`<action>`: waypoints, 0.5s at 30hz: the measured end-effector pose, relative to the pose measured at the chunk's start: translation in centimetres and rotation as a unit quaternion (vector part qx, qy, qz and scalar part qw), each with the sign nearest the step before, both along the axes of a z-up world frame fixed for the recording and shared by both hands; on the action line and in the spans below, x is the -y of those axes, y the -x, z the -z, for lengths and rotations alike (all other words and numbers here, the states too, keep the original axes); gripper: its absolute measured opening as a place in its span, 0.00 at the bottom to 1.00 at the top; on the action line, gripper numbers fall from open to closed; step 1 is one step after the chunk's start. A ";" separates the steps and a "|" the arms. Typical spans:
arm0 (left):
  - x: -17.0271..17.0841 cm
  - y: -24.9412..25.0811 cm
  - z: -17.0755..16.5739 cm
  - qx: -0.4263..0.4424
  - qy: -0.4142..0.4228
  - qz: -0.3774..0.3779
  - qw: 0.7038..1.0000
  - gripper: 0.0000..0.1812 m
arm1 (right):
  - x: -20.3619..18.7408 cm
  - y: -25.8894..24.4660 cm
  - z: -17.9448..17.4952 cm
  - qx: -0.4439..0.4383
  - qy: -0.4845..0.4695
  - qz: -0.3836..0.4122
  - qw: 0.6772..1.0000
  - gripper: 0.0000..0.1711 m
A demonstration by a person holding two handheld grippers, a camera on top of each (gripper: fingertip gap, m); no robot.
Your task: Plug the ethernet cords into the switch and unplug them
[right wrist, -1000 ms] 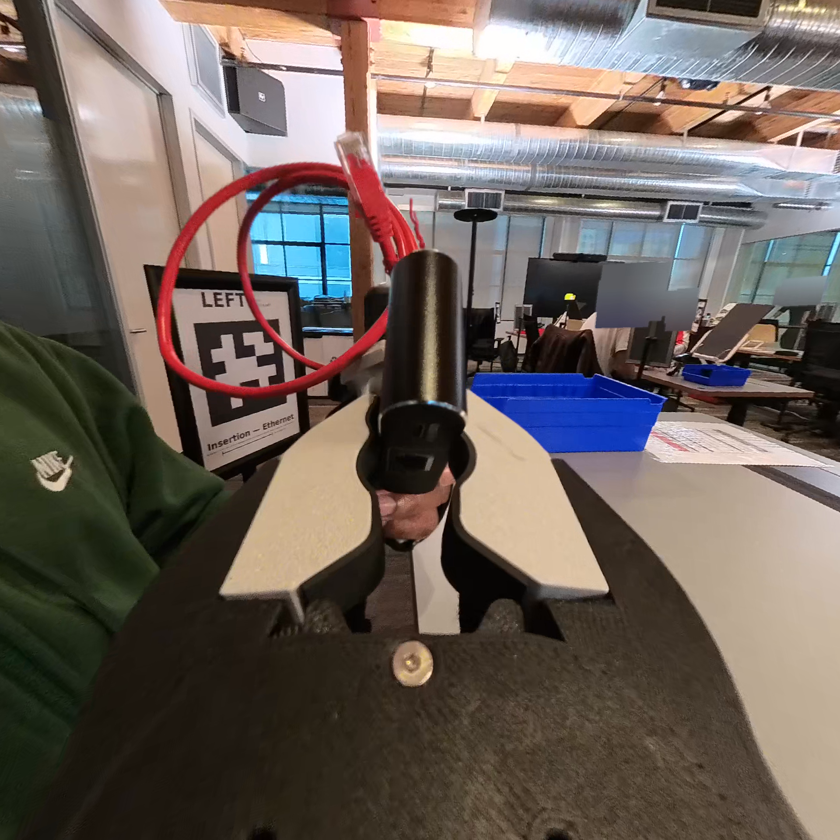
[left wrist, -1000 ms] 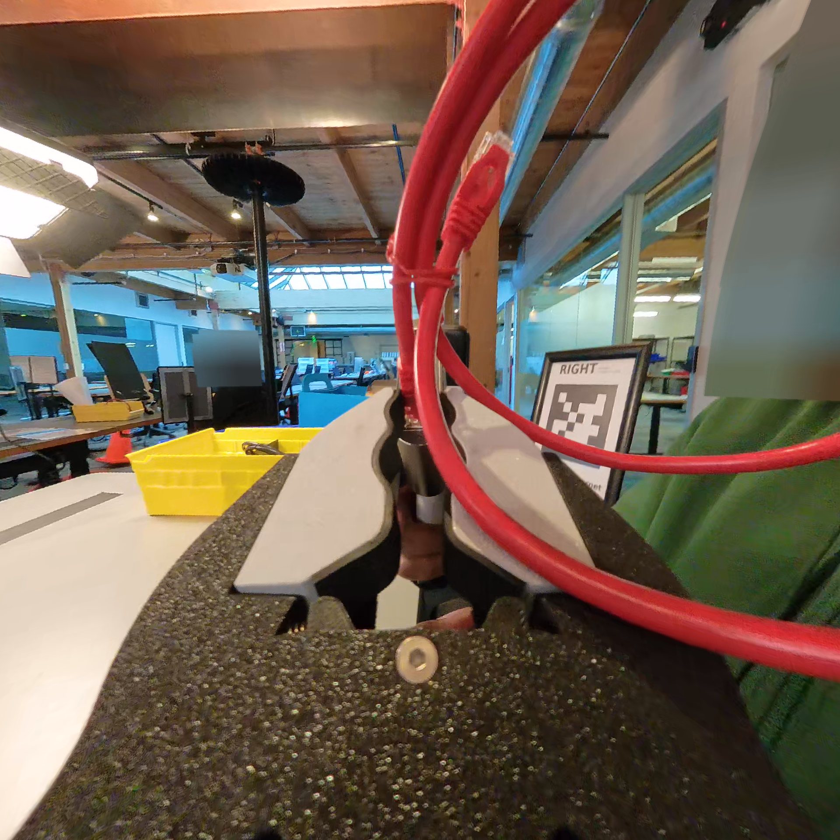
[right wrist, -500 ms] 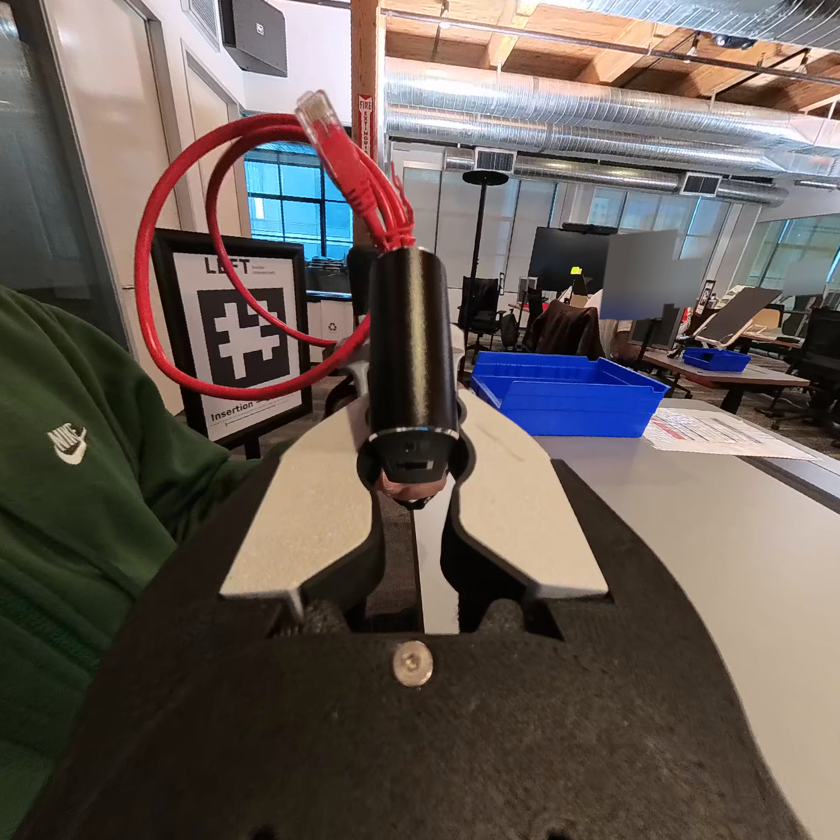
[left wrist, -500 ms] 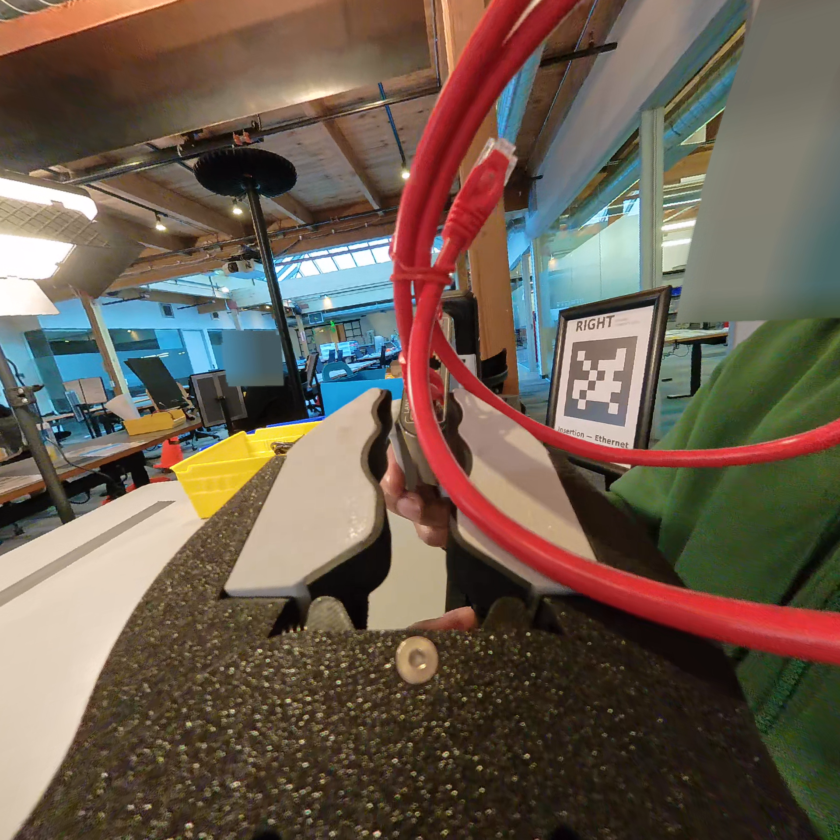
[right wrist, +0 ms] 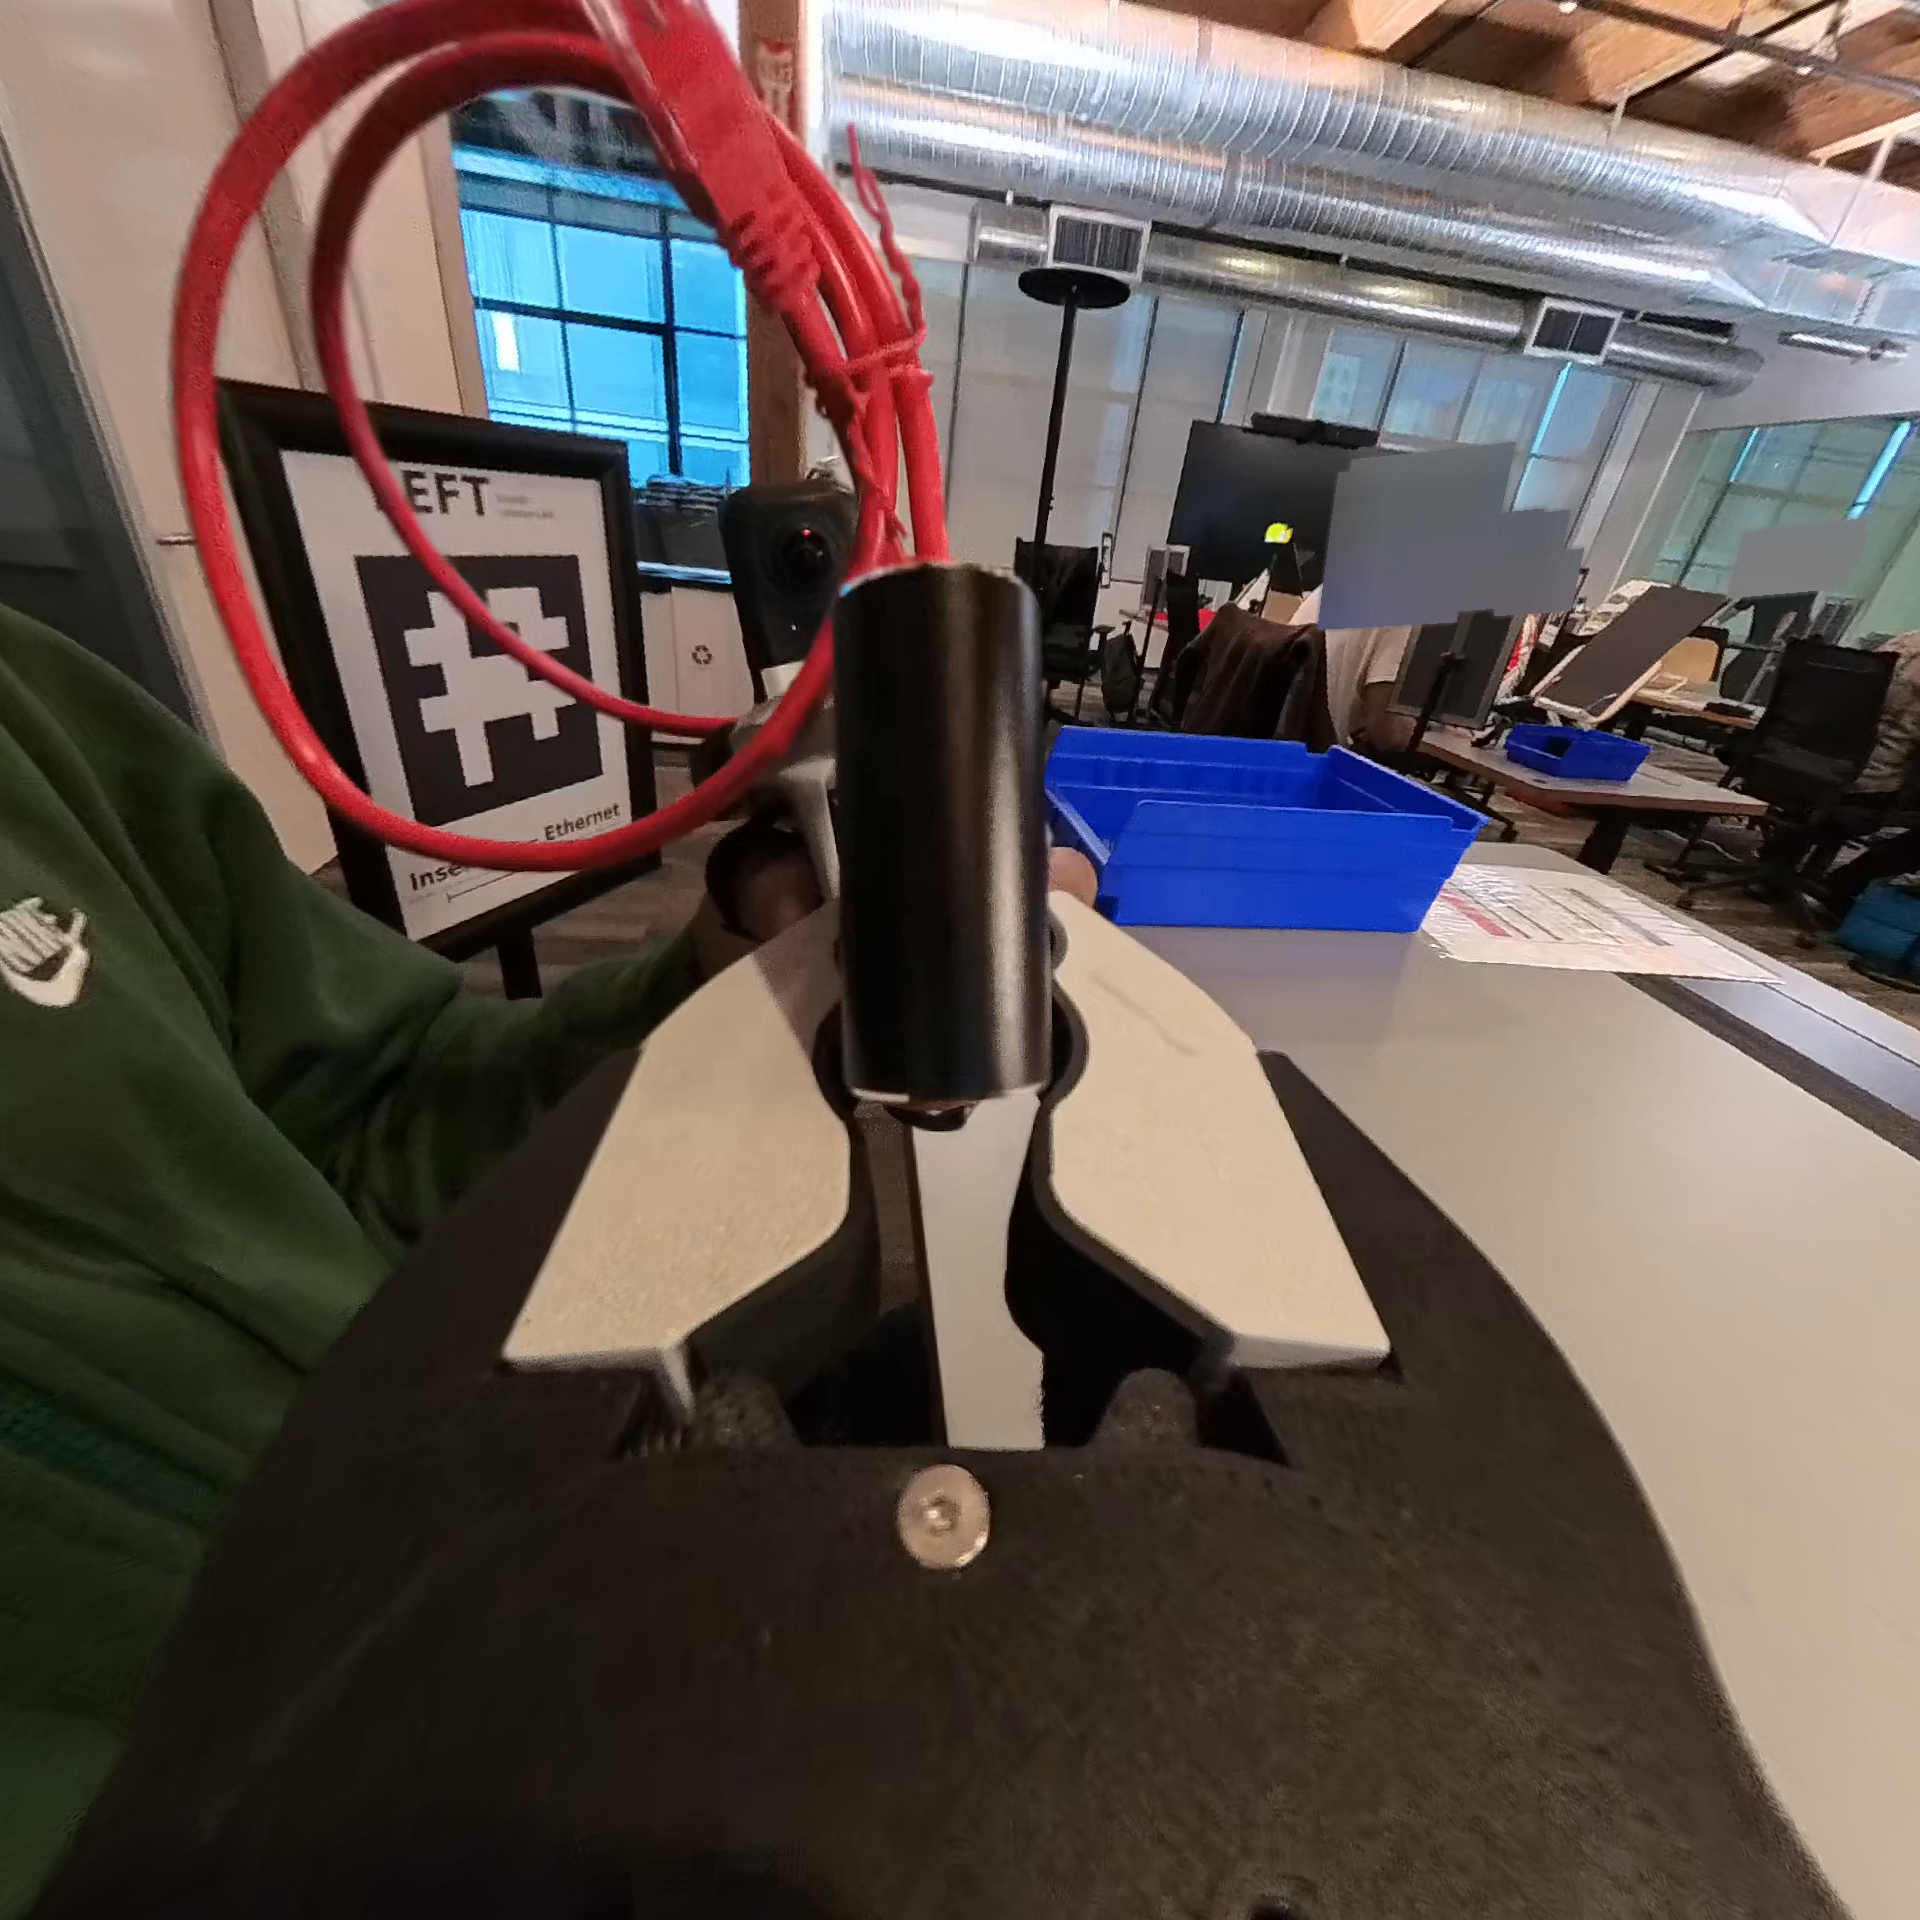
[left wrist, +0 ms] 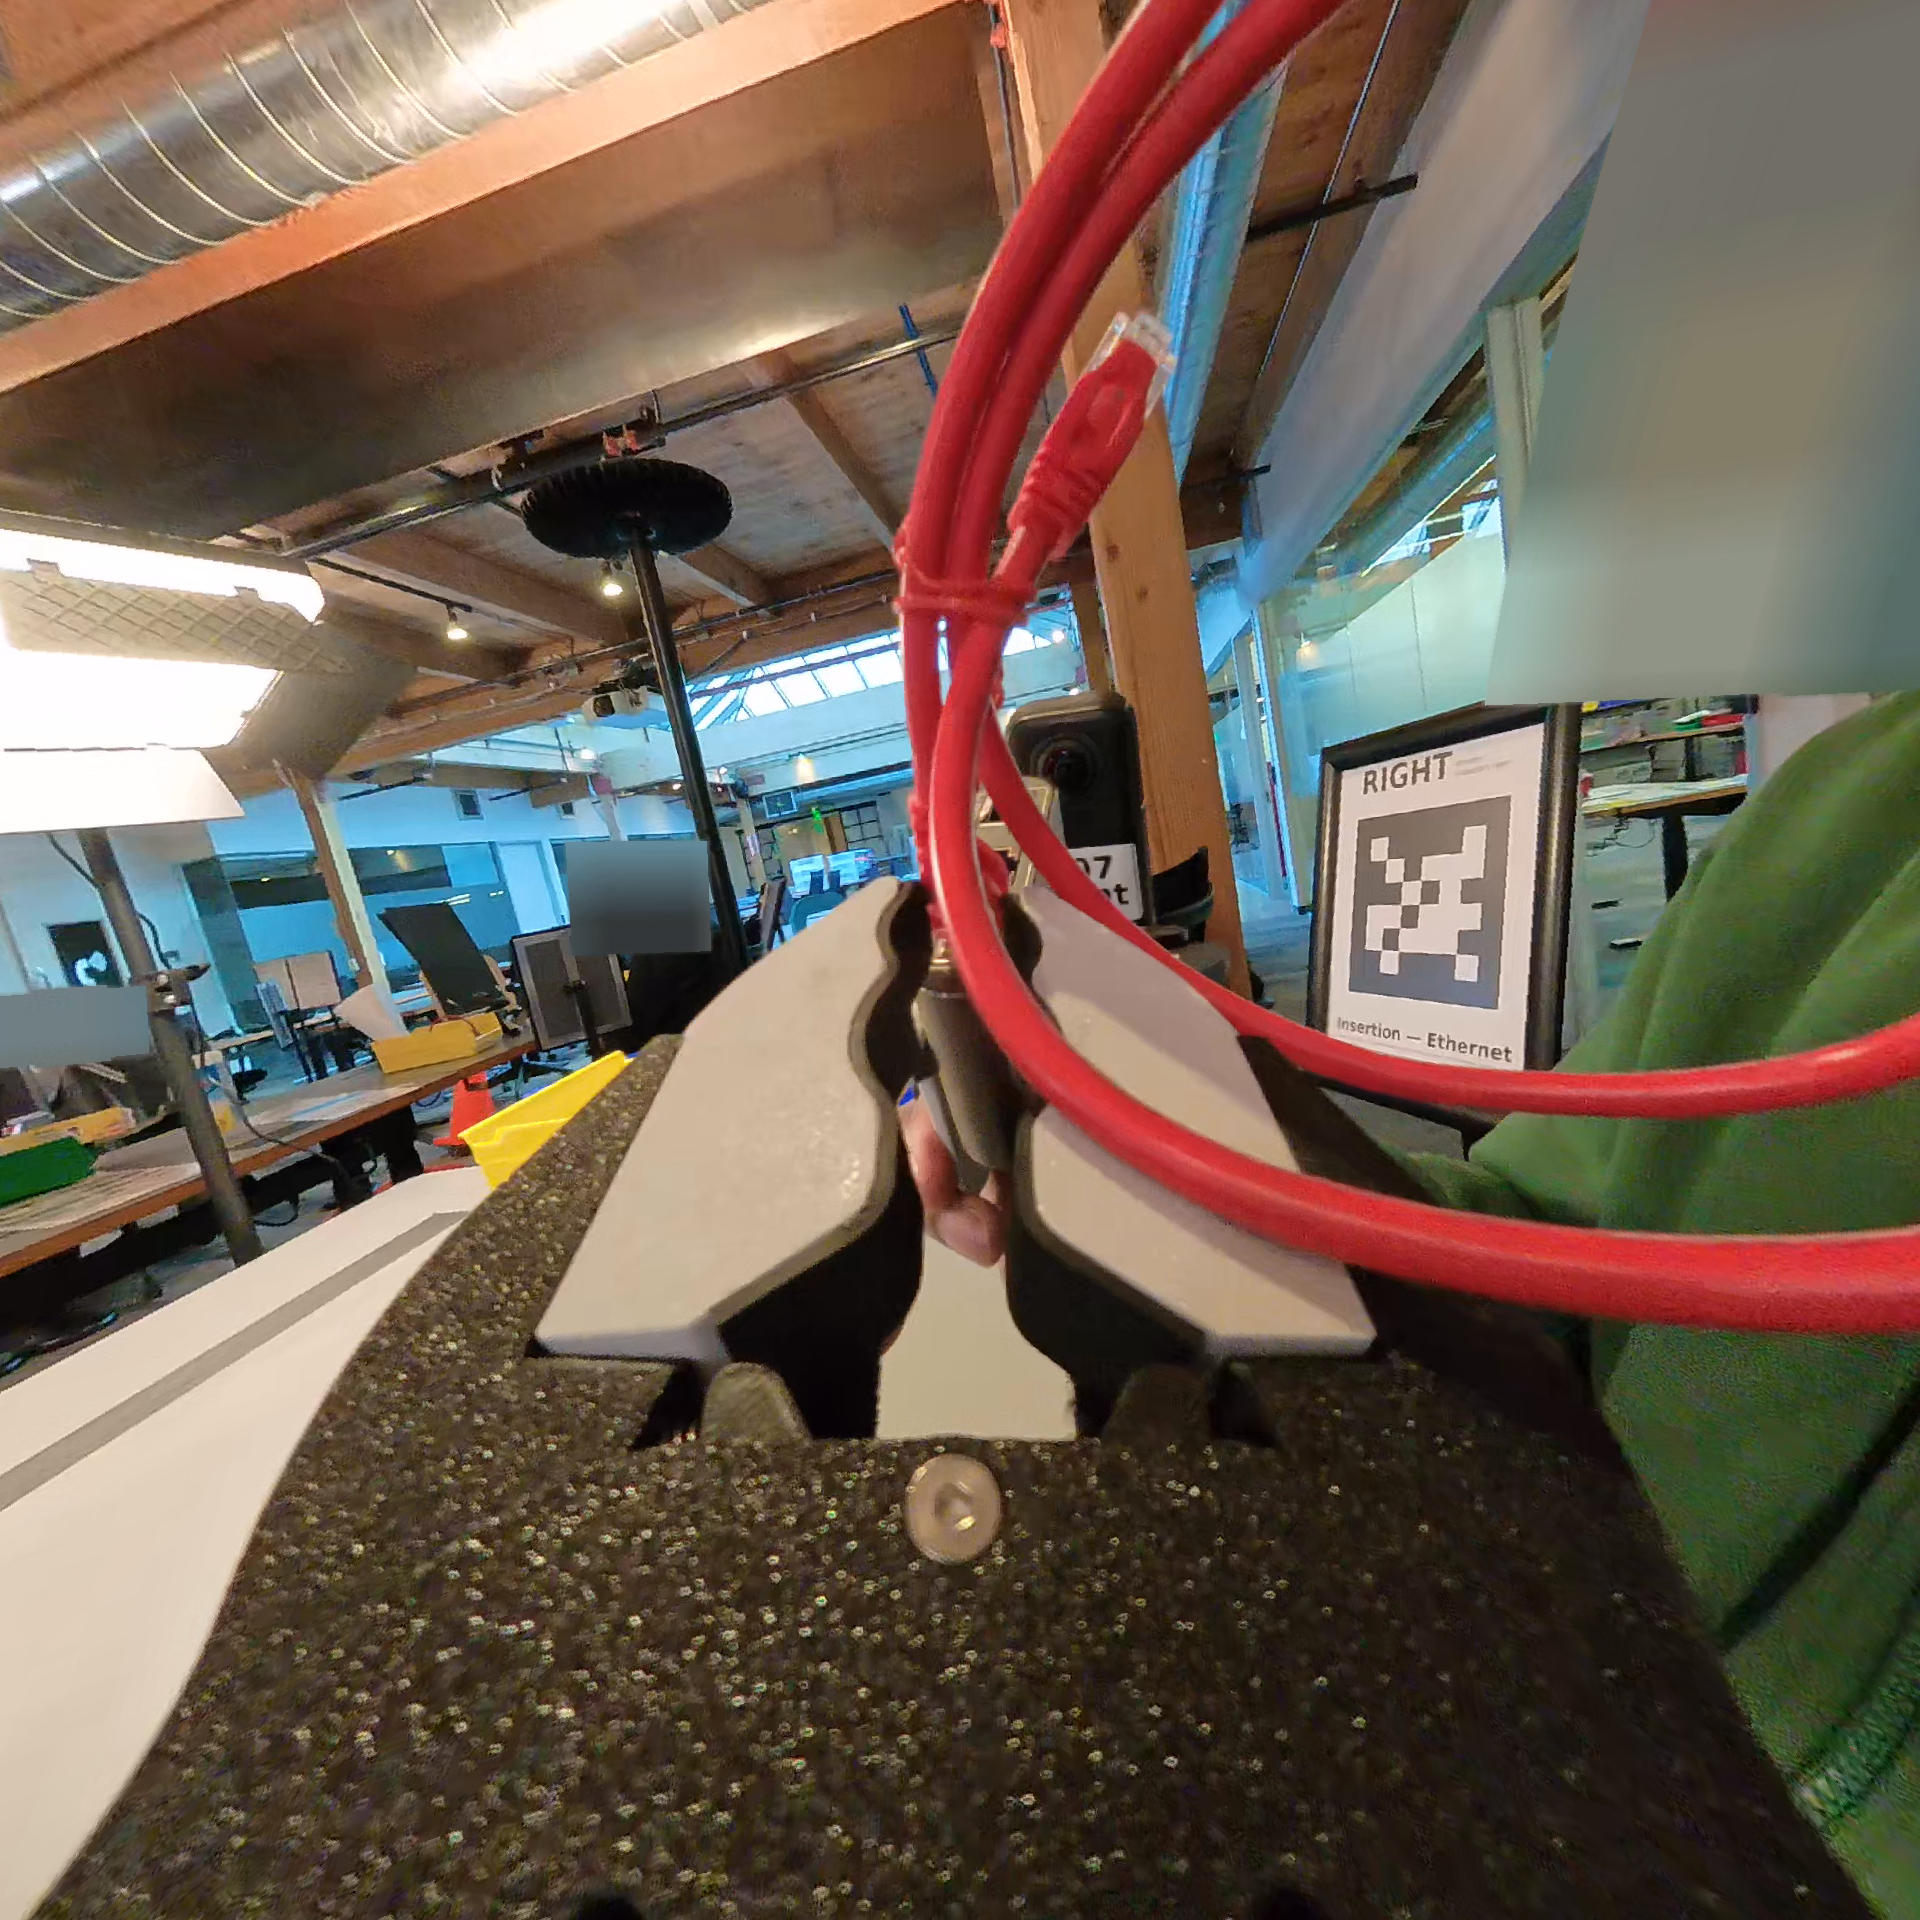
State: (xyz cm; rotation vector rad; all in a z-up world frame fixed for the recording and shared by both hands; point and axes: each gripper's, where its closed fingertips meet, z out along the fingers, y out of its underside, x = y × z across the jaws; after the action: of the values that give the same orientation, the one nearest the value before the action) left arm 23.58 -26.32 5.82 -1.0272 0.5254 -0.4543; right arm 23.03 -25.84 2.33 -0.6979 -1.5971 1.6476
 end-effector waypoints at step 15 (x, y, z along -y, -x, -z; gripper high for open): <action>0.4 0.2 0.1 -0.006 -0.003 0.009 1.000 0.07 | 0.4 0.6 -1.1 -0.056 0.054 0.013 0.997 0.18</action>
State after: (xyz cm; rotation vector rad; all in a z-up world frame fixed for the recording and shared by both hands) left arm 23.42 -26.74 5.75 -1.0216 0.5470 -0.4616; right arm 22.47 -26.23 3.47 -0.6666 -1.4232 1.7336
